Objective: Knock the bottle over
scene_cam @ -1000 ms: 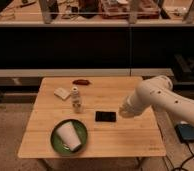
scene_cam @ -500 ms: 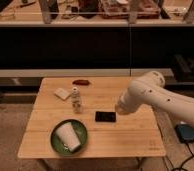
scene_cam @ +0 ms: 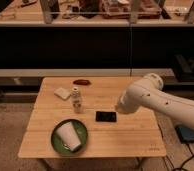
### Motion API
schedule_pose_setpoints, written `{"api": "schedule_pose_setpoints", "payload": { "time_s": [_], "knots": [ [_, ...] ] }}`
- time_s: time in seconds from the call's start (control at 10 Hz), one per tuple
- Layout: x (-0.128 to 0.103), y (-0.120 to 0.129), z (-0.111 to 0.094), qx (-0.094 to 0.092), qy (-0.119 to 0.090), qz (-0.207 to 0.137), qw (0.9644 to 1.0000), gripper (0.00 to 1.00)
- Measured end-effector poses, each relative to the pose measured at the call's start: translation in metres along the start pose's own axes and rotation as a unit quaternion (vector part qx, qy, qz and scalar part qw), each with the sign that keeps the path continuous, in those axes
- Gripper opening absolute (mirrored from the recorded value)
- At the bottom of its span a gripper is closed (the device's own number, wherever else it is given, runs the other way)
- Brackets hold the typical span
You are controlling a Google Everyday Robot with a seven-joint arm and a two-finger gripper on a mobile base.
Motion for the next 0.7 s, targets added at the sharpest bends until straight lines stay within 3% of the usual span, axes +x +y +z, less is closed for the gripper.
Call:
{"api": "schedule_pose_setpoints", "payload": {
  "time_s": [0.1, 0.3, 0.5, 0.6, 0.7],
  "knots": [
    [0.001, -0.010, 0.003, -0.002, 0.002, -0.013, 0.9999, 0.30],
    [0.000, -0.030, -0.003, -0.005, -0.001, 0.000, 1.0000, 0.30],
    [-0.009, -0.028, -0.014, -0.006, -0.027, -0.005, 0.9996, 0.30],
    [-0.008, -0.024, -0.020, -0.008, -0.026, -0.012, 0.9996, 0.30],
    [-0.001, -0.016, -0.027, 0.001, -0.010, -0.042, 0.9991, 0.30]
  ]
}}
